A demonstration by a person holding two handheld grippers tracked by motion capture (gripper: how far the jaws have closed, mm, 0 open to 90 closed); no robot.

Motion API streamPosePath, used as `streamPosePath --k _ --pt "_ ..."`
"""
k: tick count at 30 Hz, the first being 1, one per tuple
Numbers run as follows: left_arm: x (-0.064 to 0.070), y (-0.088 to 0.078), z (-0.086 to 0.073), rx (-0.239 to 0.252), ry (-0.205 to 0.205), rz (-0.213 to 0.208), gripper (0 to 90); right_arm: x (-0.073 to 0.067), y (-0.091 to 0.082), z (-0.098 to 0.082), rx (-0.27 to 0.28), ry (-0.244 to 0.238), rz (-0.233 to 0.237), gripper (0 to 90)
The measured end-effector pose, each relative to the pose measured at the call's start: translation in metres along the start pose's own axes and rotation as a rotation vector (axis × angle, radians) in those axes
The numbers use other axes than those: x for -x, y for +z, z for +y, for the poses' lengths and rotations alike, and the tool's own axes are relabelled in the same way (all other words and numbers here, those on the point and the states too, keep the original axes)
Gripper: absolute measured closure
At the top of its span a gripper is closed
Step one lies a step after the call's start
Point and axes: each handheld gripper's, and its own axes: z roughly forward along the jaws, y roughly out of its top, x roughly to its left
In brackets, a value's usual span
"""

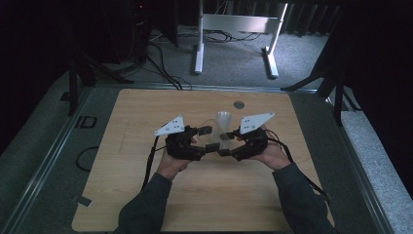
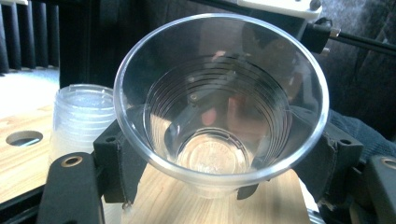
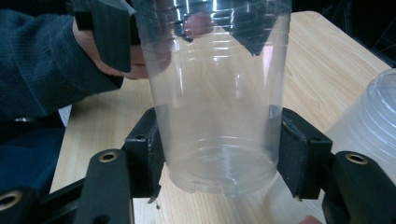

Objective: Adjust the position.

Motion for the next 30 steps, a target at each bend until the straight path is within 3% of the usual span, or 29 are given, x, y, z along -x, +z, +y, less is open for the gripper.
streamPosePath --k 14,30 --pt "0.0012 -0.0033 0.0013 0.106 -0.015 0.027 24.3 0.0004 0.0008 -0.0001 0.044 0.029 0.015 40.7" --pt "0.0019 -0.0032 0.002 0.113 -0.009 0.032 27.7 0.0002 0.0037 -0.0009 0.041 0.039 0.03 40.0"
